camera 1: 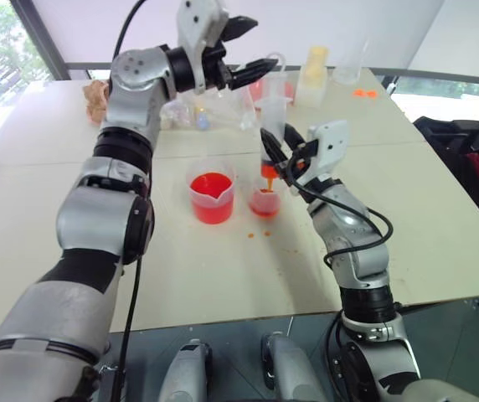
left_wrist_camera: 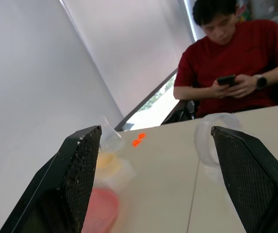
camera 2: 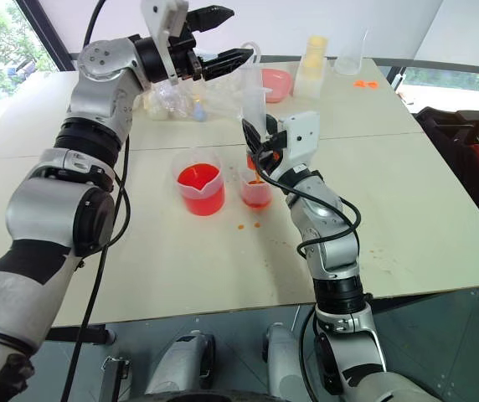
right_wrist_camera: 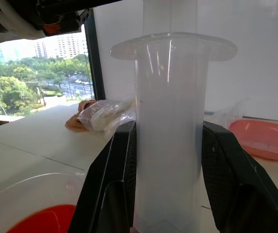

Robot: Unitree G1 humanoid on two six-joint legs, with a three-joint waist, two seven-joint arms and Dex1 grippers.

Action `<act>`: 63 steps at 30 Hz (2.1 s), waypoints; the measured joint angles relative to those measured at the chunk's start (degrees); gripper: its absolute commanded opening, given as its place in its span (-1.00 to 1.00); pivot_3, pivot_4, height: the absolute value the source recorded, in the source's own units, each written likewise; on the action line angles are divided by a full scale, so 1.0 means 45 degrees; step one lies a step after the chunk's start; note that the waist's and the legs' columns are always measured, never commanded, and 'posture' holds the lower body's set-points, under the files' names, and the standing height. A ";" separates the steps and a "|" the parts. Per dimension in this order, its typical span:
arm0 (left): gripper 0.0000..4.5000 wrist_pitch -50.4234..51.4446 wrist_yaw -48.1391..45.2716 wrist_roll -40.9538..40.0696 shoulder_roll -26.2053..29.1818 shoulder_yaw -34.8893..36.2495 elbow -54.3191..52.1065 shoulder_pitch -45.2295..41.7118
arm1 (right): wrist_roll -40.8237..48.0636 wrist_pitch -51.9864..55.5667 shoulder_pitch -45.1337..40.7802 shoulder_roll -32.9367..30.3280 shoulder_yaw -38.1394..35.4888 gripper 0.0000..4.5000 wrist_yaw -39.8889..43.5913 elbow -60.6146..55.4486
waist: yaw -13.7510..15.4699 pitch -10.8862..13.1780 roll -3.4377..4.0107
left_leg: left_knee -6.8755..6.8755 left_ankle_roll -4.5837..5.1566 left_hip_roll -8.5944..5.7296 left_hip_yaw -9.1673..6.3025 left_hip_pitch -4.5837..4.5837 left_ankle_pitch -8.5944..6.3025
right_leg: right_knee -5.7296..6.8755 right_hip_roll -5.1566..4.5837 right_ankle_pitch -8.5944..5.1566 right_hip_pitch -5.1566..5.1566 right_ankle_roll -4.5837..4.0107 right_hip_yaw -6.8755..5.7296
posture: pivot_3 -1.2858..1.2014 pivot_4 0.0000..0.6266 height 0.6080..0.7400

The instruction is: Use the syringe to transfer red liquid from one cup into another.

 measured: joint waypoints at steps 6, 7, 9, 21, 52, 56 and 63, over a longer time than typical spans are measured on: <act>-0.32 -0.0405 -0.0019 0.0346 -0.0480 0.0011 0.0340 -0.0128 | -0.0137 -0.0010 0.0002 0.0053 -0.0026 -0.42 -0.0125 -0.0001 | 0.0012 0.0000 -0.0001 | 0.0001 0.0000 -0.0001 -0.0001 -0.0001 0.0000 | 0.0000 0.0000 -0.0001 0.0001 0.0002 -0.0001 | 0.03 -0.52 1.00; -0.52 -0.0408 -0.0118 0.0368 -0.0525 0.0007 0.0340 -0.0126 | -0.0144 -0.0024 0.0002 0.0058 -0.0040 -0.42 -0.0151 -0.0002 | 0.0011 0.0000 0.0000 | 0.0000 0.0000 -0.0001 -0.0001 -0.0001 0.0000 | 0.0000 0.0000 -0.0001 0.0001 0.0002 -0.0001 | 0.03 -0.52 1.00; -0.94 -0.0410 -0.0399 0.0380 -0.0616 0.0006 0.0339 -0.0119 | -0.0156 -0.0040 -0.0008 0.0065 -0.0072 -0.42 -0.0191 -0.0005 | -0.0001 0.0000 -0.0001 | -0.0001 0.0000 0.0000 -0.0002 0.0000 0.0000 | 0.0001 0.0002 -0.0001 0.0001 0.0002 -0.0001 | 0.03 -0.52 1.00; -0.98 0.0694 -0.1945 -0.0251 -0.0449 0.0447 -0.1521 0.0885 | -0.0181 -0.0009 -0.0001 0.0038 0.0136 -0.42 -0.0009 -0.0142 | -0.0025 0.0000 0.0000 | 0.0000 0.0000 0.0006 -0.0009 0.0003 0.0000 | 0.0009 0.0010 -0.0001 -0.0001 0.0001 0.0000 | 0.03 -0.52 1.00; 0.47 0.4820 -0.2113 -0.2242 -0.0983 0.0751 -0.6350 0.3659 | -0.0126 0.0306 -0.0962 -0.0671 -0.0419 -0.42 -0.0020 -0.0339 | -0.0007 0.0000 0.0000 | 0.0008 0.0000 0.0006 -0.0011 0.0004 0.0000 | 0.0013 0.0010 0.0000 0.0002 0.0000 0.0000 | 0.03 -0.52 1.00; 0.87 0.6108 -0.2310 -0.3242 -0.0548 0.0912 -0.7812 0.3854 | 0.0163 0.0808 -0.1353 -0.0641 -0.0444 -0.42 -0.0173 -0.1019 | -0.0074 0.0000 0.0003 | 0.0006 0.0000 0.0016 -0.0012 0.0010 0.0000 | 0.0020 0.0019 0.0000 -0.0002 0.0000 0.0005 | 0.03 -0.52 1.00; 0.87 0.8513 -0.1634 -0.3806 0.1725 0.1398 -0.9145 0.5280 | 0.1864 0.2324 -0.1871 -0.0897 -0.1558 -0.42 -0.0455 -0.2577 | -0.0007 -0.0005 0.0012 | 0.0013 0.0000 0.0016 -0.0017 0.0012 0.0001 | 0.0025 0.0014 0.0001 0.0007 -0.0001 0.0005 | 0.03 -0.52 1.00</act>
